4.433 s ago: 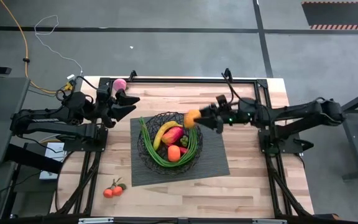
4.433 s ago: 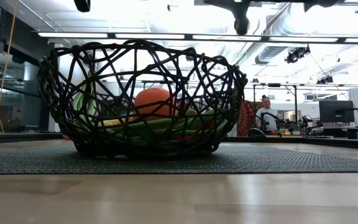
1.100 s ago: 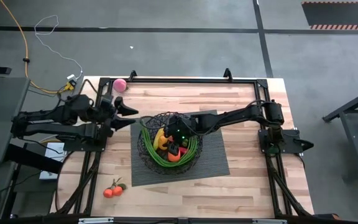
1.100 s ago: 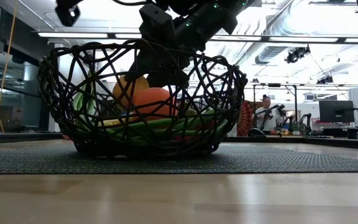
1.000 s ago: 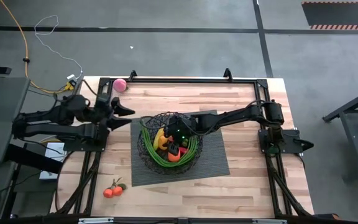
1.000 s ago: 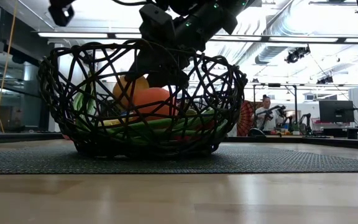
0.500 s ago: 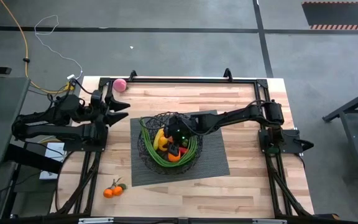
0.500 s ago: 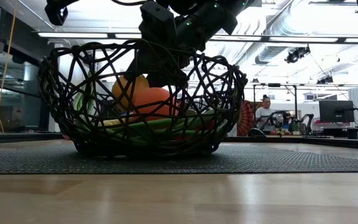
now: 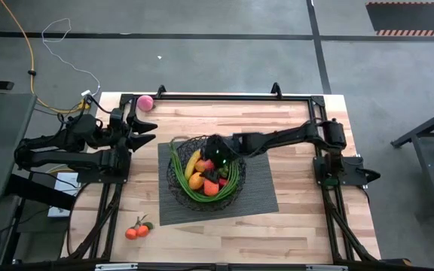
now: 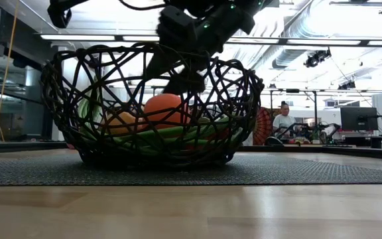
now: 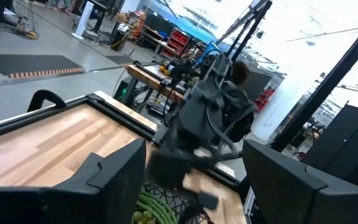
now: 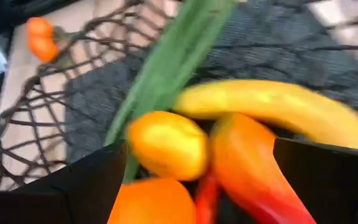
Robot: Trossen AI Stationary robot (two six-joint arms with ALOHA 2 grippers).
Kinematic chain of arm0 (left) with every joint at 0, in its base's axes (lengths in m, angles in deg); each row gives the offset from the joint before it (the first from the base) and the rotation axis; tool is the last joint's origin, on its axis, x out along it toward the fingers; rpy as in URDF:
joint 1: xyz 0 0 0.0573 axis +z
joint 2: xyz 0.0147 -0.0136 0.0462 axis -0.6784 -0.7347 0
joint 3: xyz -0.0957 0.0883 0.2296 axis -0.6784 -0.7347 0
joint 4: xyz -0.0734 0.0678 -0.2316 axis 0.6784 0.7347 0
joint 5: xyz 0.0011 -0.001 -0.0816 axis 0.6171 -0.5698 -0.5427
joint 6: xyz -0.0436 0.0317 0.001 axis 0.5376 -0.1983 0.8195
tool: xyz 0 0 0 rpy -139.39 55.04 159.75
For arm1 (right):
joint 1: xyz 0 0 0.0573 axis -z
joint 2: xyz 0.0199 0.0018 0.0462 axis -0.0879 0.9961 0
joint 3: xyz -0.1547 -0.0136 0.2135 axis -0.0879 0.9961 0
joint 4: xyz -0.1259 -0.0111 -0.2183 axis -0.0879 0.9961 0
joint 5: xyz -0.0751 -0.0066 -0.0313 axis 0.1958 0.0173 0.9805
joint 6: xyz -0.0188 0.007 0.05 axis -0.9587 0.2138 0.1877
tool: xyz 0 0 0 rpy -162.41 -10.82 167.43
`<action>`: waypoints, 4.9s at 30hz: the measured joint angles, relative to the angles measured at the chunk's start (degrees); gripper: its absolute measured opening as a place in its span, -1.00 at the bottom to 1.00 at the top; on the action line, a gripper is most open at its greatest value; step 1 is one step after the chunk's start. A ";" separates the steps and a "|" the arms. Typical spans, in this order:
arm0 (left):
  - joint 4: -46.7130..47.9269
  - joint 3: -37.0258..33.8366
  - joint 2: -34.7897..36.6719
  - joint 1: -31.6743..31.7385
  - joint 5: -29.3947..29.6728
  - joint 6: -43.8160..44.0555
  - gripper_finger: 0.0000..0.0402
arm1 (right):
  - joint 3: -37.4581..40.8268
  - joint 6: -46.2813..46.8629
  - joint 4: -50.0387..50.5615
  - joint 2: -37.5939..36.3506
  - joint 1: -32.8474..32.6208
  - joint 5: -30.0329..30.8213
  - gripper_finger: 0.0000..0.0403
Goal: Build produce basket
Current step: Put the orange tangerine into the black mesh basket
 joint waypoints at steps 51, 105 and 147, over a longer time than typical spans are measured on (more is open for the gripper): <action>-10.83 0.00 -12.22 -0.07 -1.29 -9.90 0.28 | 46.18 15.24 -32.64 -53.91 3.80 13.49 0.93; 31.38 14.73 -42.63 25.86 8.18 4.17 0.18 | 46.16 18.27 -23.18 -53.84 3.76 13.11 0.93; 36.63 11.82 -56.86 -58.42 -9.73 103.44 0.18 | 46.16 19.80 -18.70 -53.84 3.76 11.56 0.93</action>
